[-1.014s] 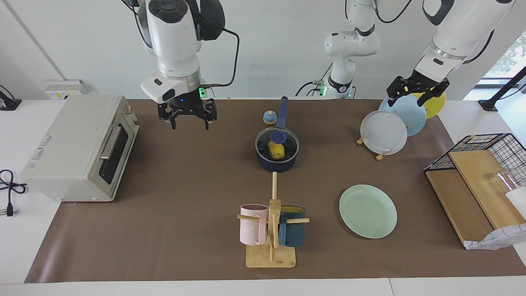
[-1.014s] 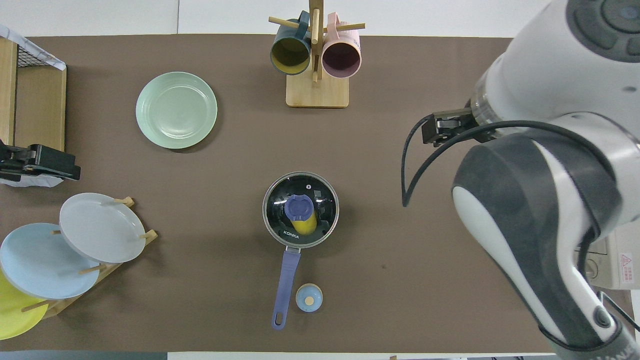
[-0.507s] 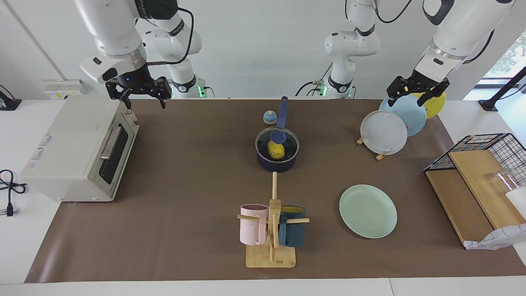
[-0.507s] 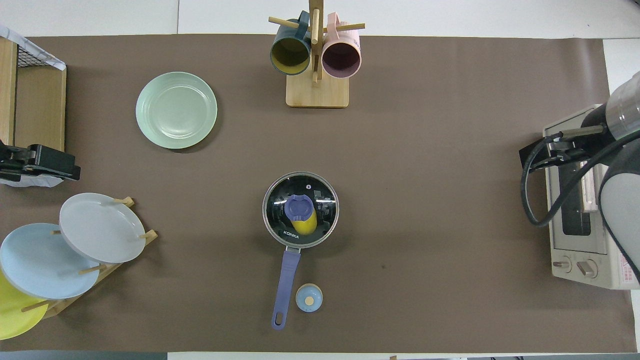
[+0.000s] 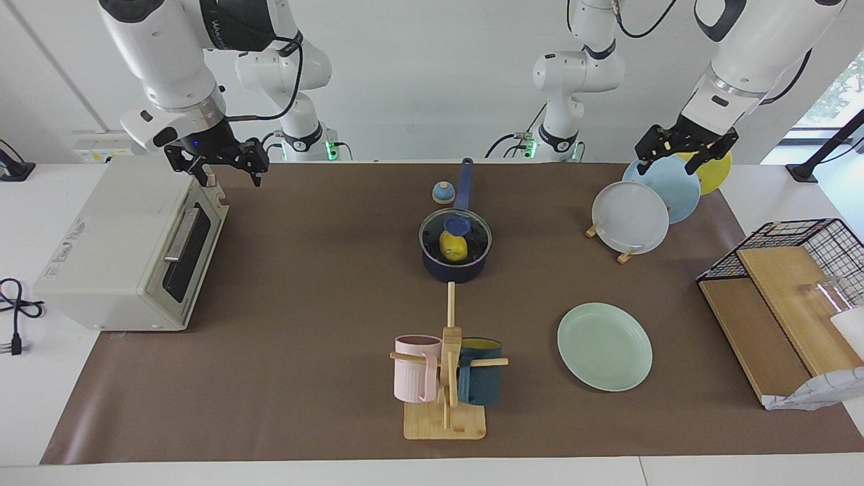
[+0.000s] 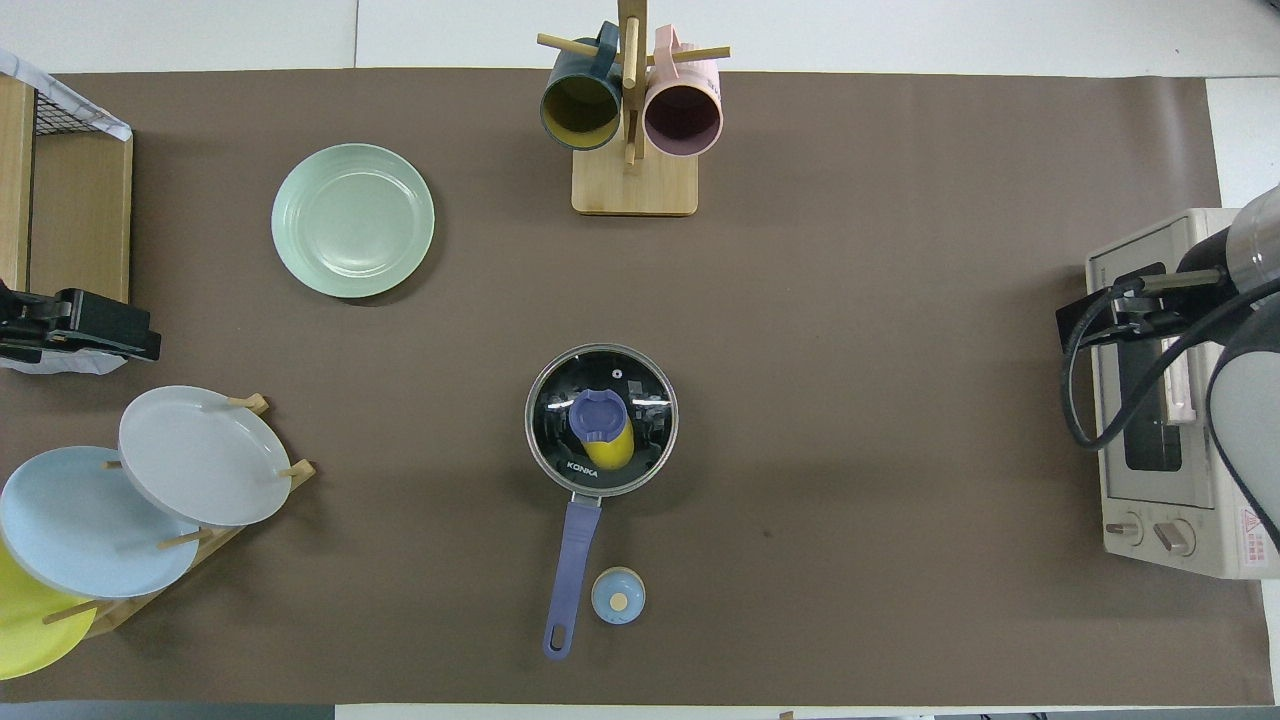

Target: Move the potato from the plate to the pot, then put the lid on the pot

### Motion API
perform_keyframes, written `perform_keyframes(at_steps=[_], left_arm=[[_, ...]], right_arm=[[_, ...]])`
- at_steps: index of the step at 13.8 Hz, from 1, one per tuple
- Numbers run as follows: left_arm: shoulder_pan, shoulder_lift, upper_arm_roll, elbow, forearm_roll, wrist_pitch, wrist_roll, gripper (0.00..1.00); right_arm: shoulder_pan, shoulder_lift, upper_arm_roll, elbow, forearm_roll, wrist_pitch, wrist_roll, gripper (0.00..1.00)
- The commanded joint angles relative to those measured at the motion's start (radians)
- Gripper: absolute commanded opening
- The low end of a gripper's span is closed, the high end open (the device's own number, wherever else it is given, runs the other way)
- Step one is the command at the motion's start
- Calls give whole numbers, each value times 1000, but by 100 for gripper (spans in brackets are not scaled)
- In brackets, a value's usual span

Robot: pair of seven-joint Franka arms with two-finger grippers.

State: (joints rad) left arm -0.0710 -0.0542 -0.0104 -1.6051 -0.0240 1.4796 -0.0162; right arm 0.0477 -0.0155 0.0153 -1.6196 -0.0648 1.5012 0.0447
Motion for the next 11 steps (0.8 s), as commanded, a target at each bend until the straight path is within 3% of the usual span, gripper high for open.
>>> perform_keyframes(at_steps=[1,5,11], left_arm=[[7,-10,-3,1,6,-13,-8,100],[7,-10,-3,1,7,-13,-8,100],[7,-10,-3,1,6,-13,-8,100]], right_arm=[[-22,-3,6,-2,0,10,-25,100],[-84,0,51,-3,17,4,-34,100],[-80,-9,45,-9,17,-3,-32,100]])
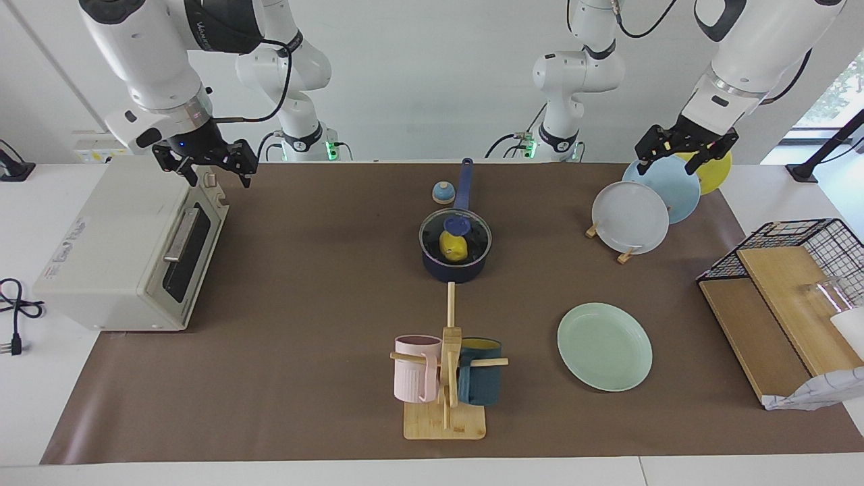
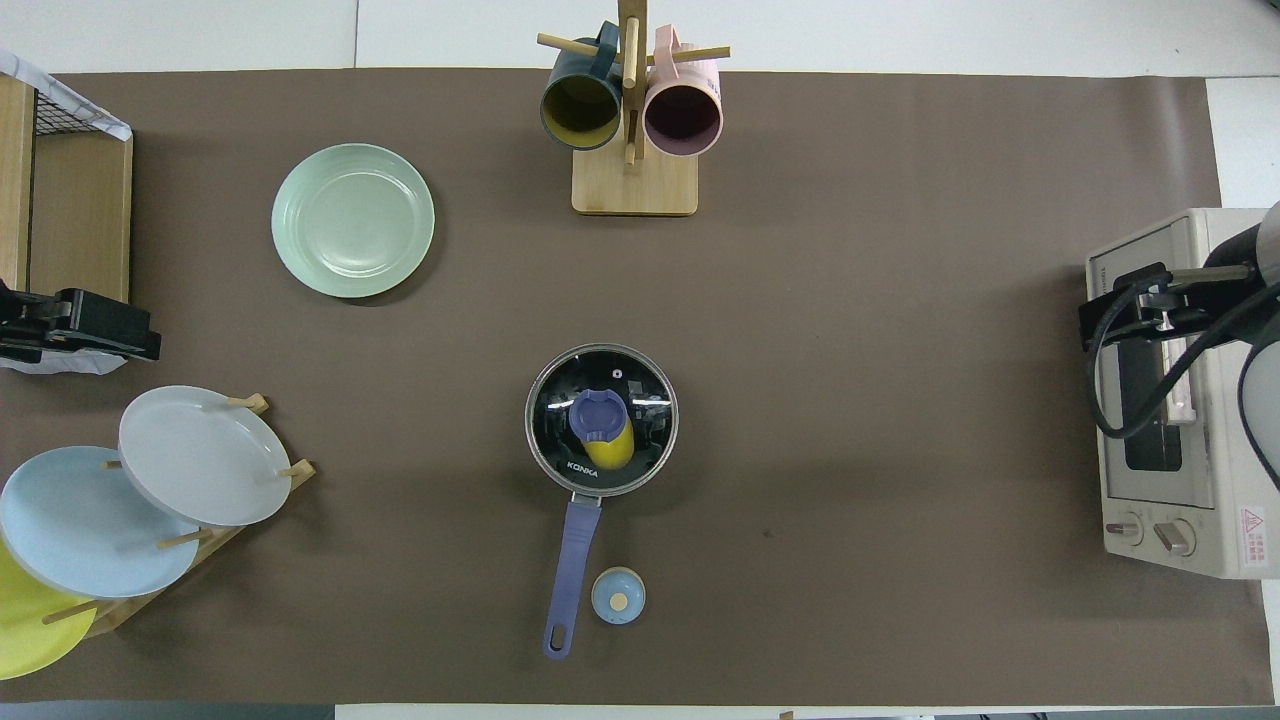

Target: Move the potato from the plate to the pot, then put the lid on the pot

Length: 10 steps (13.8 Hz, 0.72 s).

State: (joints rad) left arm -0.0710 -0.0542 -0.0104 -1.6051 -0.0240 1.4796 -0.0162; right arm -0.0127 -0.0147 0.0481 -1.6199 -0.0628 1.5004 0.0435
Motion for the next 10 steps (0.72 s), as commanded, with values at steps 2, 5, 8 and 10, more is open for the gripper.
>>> perform_keyframes(at_steps=[2,5,8,10], left_arm=[[7,-10,-3,1,7,-13,-8,100],[5,-10,-3,1,6,-13,-8,100],[7,-10,-3,1,6,-13,-8,100],[7,-12,-3,1,6,-13,-8,100]], right_arm=[[-12,-13,7,-12,15,-3,-30,100],[-12,-11,-2,-14,18,3,-28,100],[-10,-7,-22,-11,20,-2,-31,100],[-12,-8,-31,-11,21,-6,-33,100]])
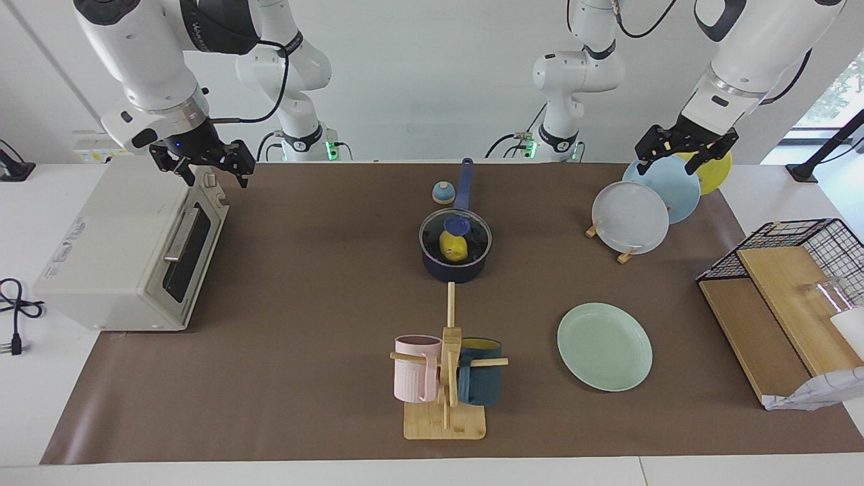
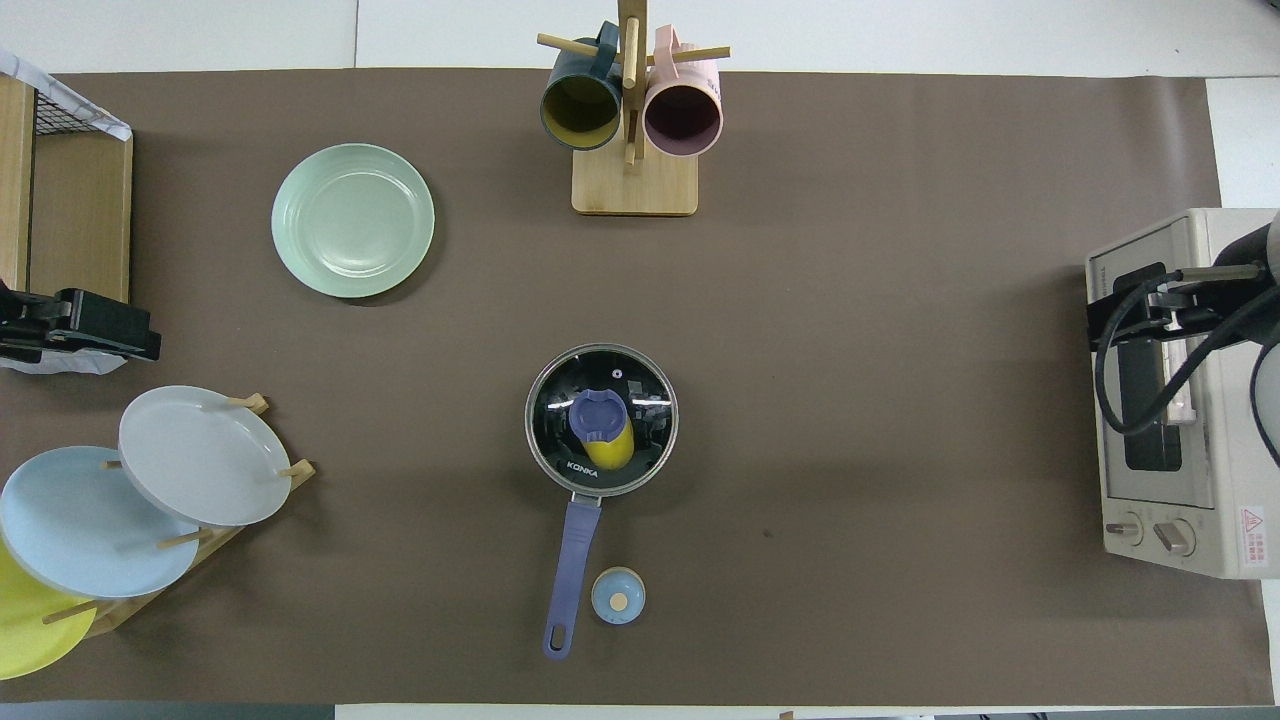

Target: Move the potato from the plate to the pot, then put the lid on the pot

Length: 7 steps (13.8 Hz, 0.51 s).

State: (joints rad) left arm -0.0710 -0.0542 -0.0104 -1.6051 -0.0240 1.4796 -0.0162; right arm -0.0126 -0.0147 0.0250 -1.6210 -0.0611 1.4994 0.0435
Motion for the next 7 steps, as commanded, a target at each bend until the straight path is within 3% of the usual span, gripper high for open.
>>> perform_keyframes(at_steps=[1,7], left_arm=[[5,-10,-3,1,6,-13,-8,100],[7,-10,-3,1,6,-13,-8,100]], right_arm=[[-12,-8,-8,-7,20,-23,-36,100],[-9,-13,-56,-16,87,-41,-68,100]])
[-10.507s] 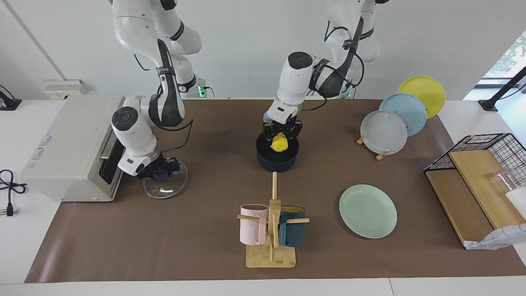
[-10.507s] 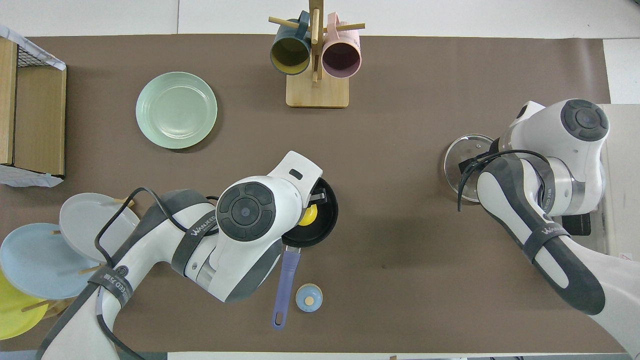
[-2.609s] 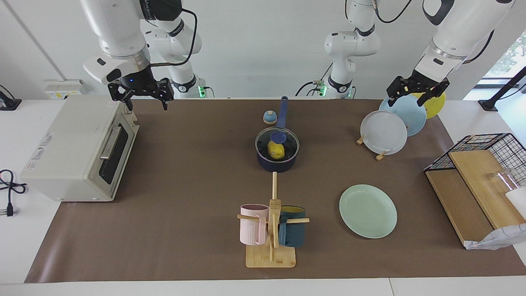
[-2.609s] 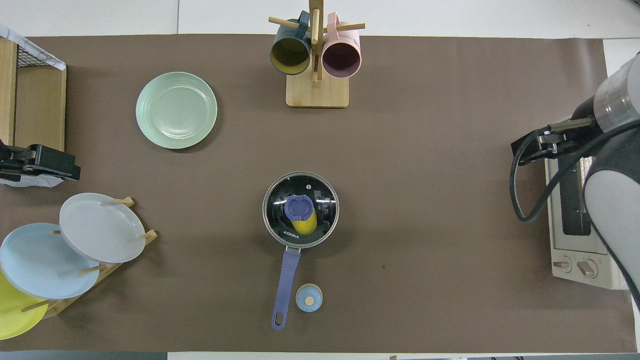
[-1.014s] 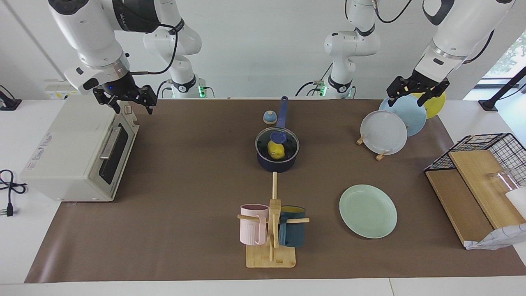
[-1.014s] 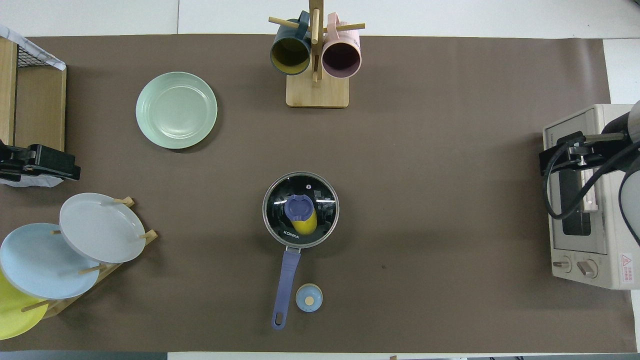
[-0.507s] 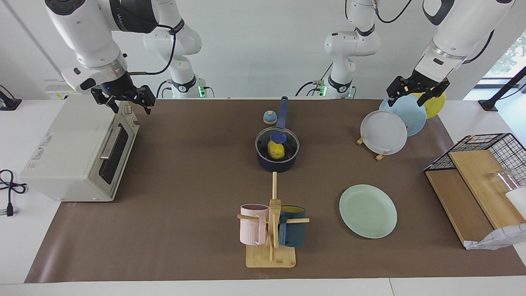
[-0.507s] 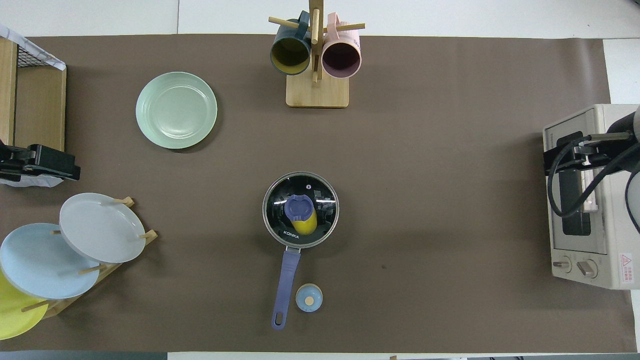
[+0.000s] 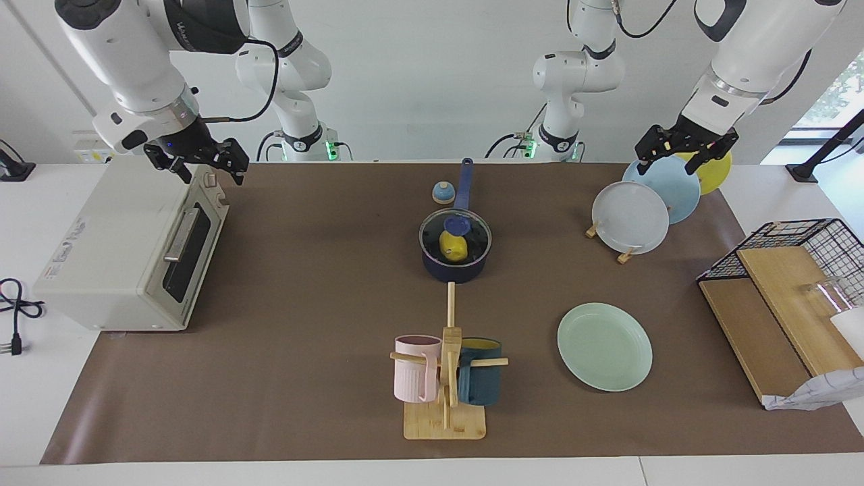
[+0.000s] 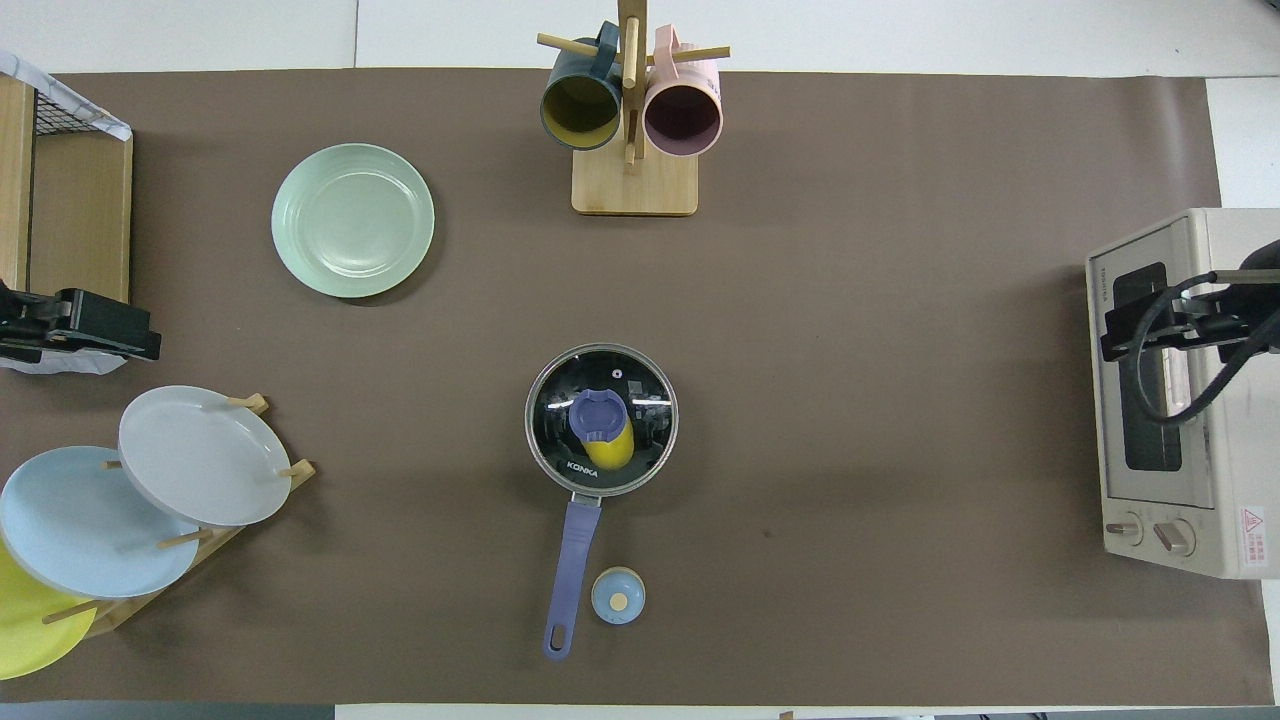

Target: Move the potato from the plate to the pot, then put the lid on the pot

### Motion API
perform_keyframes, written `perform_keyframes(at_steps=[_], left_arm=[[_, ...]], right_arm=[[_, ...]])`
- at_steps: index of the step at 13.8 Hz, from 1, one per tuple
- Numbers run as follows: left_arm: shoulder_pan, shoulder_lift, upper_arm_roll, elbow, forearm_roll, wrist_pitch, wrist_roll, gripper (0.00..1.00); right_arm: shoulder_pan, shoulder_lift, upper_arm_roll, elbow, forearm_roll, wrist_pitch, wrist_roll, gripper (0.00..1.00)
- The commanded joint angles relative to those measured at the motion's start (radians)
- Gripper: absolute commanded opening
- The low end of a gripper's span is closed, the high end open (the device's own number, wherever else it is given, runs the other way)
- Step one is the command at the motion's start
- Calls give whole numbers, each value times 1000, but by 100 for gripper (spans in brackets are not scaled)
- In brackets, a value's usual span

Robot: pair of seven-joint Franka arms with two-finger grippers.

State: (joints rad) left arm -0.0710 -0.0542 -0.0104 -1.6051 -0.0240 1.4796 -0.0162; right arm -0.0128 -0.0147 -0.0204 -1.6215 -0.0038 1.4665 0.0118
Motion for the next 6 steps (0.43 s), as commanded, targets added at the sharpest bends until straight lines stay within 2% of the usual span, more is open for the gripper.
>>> perform_keyframes(at_steps=[1,6], left_arm=[[7,-10,-3,1,6,-13,-8,100],[7,-10,-3,1,6,-13,-8,100]], right_arm=[[-9,-13,-4,-12,27,-9,-36,100],[-7,-11,-3,-6,25,-3,-39,100]])
